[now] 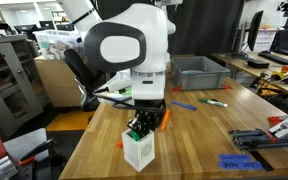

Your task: Move the pen holder backwards

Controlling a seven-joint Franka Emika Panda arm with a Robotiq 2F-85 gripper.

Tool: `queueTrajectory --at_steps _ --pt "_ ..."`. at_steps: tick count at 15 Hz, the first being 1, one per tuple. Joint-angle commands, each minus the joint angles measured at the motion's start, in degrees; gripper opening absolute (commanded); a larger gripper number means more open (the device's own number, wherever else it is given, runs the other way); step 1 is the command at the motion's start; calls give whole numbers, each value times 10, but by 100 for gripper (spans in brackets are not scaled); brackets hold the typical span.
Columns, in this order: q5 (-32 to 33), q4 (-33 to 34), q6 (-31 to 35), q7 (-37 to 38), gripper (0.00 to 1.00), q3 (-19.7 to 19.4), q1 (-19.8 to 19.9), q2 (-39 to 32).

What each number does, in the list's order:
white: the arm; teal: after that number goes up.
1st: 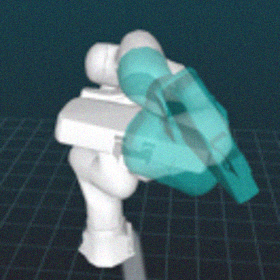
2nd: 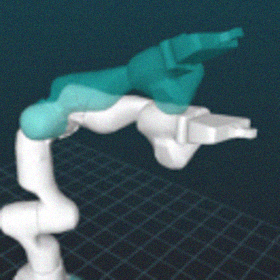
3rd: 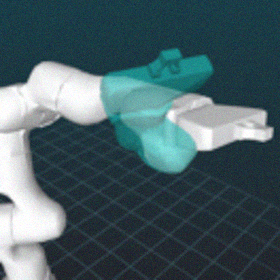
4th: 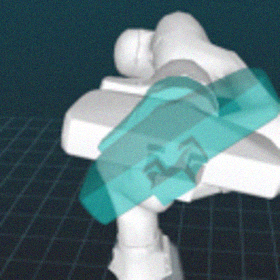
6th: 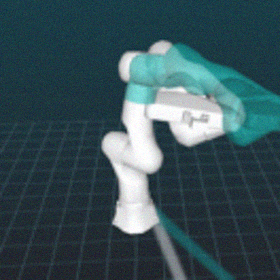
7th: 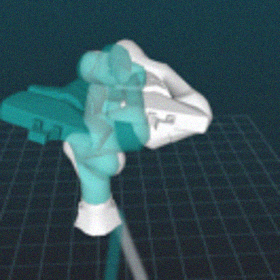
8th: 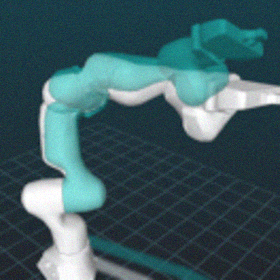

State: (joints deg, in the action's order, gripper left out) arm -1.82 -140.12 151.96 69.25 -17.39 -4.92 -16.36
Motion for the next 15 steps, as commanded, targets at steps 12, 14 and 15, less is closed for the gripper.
queueTrajectory --at_steps 12,14,15 --pt "-143 -31 61 168 3 72 30 -6" --pt "-151 -29 66 174 3 75 29 -9" --pt "-153 -29 69 172 10 77 31 -7"
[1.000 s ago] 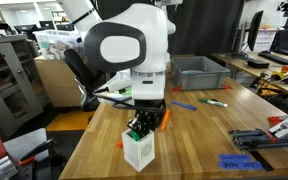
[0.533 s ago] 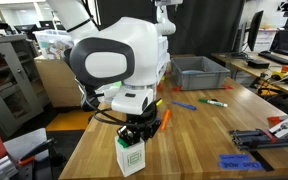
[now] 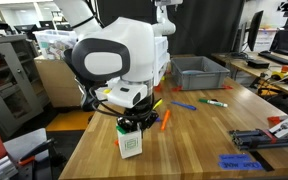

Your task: Move the pen holder backwards

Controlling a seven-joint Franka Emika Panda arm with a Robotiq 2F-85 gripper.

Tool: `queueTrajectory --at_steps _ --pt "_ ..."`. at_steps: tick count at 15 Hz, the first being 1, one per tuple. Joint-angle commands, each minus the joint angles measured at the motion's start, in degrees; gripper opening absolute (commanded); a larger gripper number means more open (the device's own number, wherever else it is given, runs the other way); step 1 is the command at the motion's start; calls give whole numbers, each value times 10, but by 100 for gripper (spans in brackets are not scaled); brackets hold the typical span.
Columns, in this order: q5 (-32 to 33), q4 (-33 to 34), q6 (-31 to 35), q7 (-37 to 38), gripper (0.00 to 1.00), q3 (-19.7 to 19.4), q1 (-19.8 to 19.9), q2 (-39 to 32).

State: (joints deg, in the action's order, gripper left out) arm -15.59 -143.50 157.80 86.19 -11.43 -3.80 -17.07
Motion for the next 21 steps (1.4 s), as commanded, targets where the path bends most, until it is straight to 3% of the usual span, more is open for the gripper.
queueTrajectory --at_steps 1,3,6,9,11,14,15,17,21 --pt "-16 3 16 0 36 19 21 2" --pt "-11 -1 27 -8 42 21 21 11" --pt "-5 -15 22 -28 65 31 21 50" --pt "-28 -36 -52 -79 84 62 29 130" --pt "-94 -47 -108 -157 98 87 34 186" --pt "-139 -58 -219 -234 100 85 21 261" --pt "-112 -42 -176 -180 100 94 24 226" --pt "-124 -53 -214 -205 100 94 26 262" --pt "-124 -58 -215 -212 100 94 26 262"
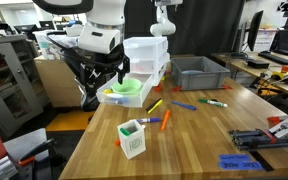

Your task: Move the pen holder backwards

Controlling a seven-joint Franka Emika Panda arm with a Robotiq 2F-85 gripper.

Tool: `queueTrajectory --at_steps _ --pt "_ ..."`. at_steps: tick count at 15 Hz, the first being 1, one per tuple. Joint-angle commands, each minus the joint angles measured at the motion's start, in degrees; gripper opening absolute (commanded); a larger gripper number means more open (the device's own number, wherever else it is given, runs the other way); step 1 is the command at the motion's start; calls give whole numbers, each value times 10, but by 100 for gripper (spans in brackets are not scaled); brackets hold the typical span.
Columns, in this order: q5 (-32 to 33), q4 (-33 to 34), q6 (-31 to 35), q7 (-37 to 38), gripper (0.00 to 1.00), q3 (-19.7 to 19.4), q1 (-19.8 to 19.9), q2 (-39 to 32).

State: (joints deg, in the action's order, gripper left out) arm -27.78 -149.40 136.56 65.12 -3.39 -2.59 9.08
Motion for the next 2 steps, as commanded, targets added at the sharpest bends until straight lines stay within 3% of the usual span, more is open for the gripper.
queueTrajectory --at_steps 1,2 --pt "-2 1 -2 -2 100 14 14 0" --pt "-2 1 -2 -2 100 14 14 -1"
